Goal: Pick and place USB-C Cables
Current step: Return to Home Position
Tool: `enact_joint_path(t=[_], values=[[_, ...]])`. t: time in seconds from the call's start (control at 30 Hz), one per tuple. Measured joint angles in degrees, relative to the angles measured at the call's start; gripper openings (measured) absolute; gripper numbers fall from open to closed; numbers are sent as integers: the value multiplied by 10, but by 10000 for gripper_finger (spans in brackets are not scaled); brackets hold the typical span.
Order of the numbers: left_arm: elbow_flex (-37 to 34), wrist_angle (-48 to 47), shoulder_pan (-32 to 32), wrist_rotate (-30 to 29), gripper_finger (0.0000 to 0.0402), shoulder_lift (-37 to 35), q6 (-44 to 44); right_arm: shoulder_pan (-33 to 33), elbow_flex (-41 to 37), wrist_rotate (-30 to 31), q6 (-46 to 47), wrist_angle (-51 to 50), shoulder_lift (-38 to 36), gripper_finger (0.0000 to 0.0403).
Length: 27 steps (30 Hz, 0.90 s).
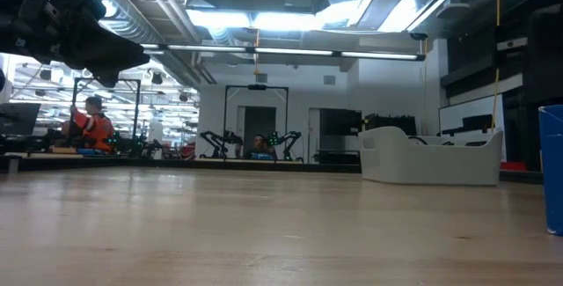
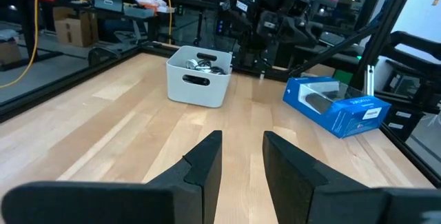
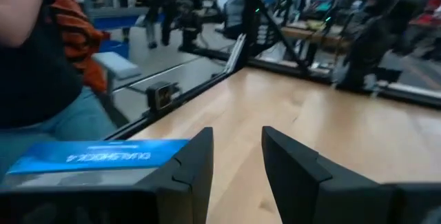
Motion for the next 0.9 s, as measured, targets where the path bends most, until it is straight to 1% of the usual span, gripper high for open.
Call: enact_joint_path(t=[0.1, 0.2, 0.43, 0.63, 0.77, 0.9], values=[[0, 0, 0, 0, 99, 0, 0, -21, 0, 0, -7, -1, -21, 129], [0, 0, 0, 0, 99, 0, 0, -44, 0, 0, 4, -1, -22, 129], [0, 0, 0, 0, 99, 0, 0, -76, 0, 0, 94, 6, -25, 129], [0, 0, 0, 0, 99, 0, 0, -62, 0, -13, 103, 0, -56, 129], [0, 0, 0, 0, 99, 0, 0, -45, 0, -14, 104, -4, -52, 129], [0, 0, 0, 0, 99, 0, 0, -34, 0, -11, 112, -5, -26, 129]])
